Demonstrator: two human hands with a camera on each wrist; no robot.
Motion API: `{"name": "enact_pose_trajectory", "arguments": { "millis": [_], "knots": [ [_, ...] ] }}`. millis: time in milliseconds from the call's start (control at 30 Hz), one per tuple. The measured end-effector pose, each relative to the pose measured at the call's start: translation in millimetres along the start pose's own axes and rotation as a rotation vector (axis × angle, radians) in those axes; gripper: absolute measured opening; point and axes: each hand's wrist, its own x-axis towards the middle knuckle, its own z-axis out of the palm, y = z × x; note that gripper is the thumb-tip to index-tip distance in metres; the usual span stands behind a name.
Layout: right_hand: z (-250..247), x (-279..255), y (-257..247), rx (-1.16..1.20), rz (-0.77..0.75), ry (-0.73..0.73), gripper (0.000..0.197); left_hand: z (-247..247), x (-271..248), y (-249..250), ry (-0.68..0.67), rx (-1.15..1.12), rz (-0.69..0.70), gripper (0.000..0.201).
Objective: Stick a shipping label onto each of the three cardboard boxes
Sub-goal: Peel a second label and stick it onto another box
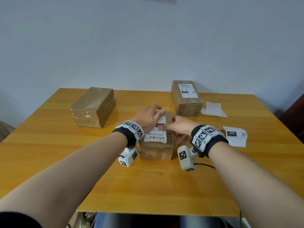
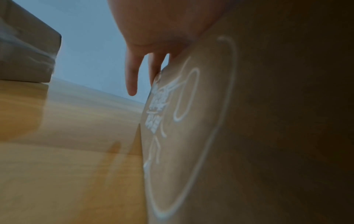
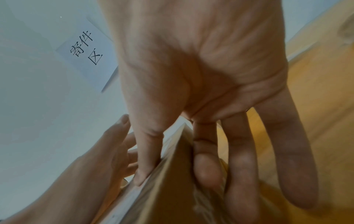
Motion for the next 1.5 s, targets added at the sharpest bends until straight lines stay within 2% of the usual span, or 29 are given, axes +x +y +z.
{"name": "enact_pose_trajectory", "arguments": {
  "millis": [67,167,333,433,533,667,733,800,867,900,933,967,1000,1100,1167,1267,1333,1433,1500],
  "knots": [
    [1.5,-1.8,-0.1,-0.005,-0.005,0.003,0.047,4.4,-4.2,-0.8,-0.041,0.025,-0.026,0.083],
    [3.1,-0.7,1.0,-0.022,-0.011,-0.01,0.049,6.6,-9.9,3.0,-0.084,0.068,-0.078,0.073],
    [2.3,2.4,1.5,-0.043,-0.016,-0.029,0.047,12.5,-9.2,11.0,-0.054,0.253,-0.2,0.075],
    [2.0,4.1,0.7,-0.051,0.018,-0.036,0.054,14.2,-8.7,14.1,-0.035,0.308,-0.24,0.069],
    [1.7,5.6,0.5,-0.079,0.039,-0.057,0.062,11.7,-10.2,15.0,-0.032,0.296,-0.21,0.064],
    [2.6,4.1,1.0,-0.109,0.041,-0.078,0.062,7.4,-13.2,18.9,-0.035,0.355,-0.191,0.059],
    [3.8,1.2,2.4,-0.132,0.049,-0.105,0.064,6.9,-17.1,17.1,-0.033,0.478,-0.128,0.056],
    [5.0,-2.3,4.2,-0.16,0.068,-0.155,0.066,13.1,-22.7,14.3,-0.06,0.503,-0.036,0.052],
    [7.1,-5.1,6.1,-0.172,0.097,-0.214,0.071,17.1,-31.7,8.6,-0.097,0.556,0.024,0.071],
    [8.1,-6.5,6.7,-0.176,0.106,-0.24,0.071,17.3,-34.3,7.8,-0.082,0.553,-0.006,0.081],
    [9.0,-7.2,7.3,-0.179,0.11,-0.261,0.07,18.6,-33.2,6.0,-0.037,0.531,-0.063,0.082],
    [9.6,-8.4,7.3,-0.18,0.115,-0.276,0.068,14.3,-35.5,12.4,-0.054,0.489,-0.157,0.075],
    [10.1,-11.1,6.9,-0.178,0.124,-0.289,0.067,11.5,-38.8,16.1,-0.062,0.494,-0.172,0.068],
    [11.7,-17.9,4.3,-0.19,0.145,-0.337,0.064,12.6,-48.3,17.7,-0.115,0.523,-0.091,0.064],
    [11.3,-20.7,2.0,-0.214,0.146,-0.357,0.062,7.2,-51.4,19.1,-0.083,0.492,-0.147,0.059],
    [9.5,-20.6,-1.8,-0.285,0.119,-0.362,0.058,8.6,-49.0,21.8,-0.112,0.542,-0.109,0.054],
    [7.9,-20.7,-3.1,-0.294,0.109,-0.365,0.057,6.1,-45.4,20.1,-0.08,0.456,-0.16,0.06],
    [7.0,-21.3,-2.3,-0.291,0.115,-0.359,0.052,8.1,-38.2,17.6,0.017,0.313,-0.222,0.058],
    [6.5,-20.5,-2.6,-0.303,0.114,-0.357,0.05,9.0,-35.9,18.4,0.039,0.313,-0.223,0.053]
  ]
}}
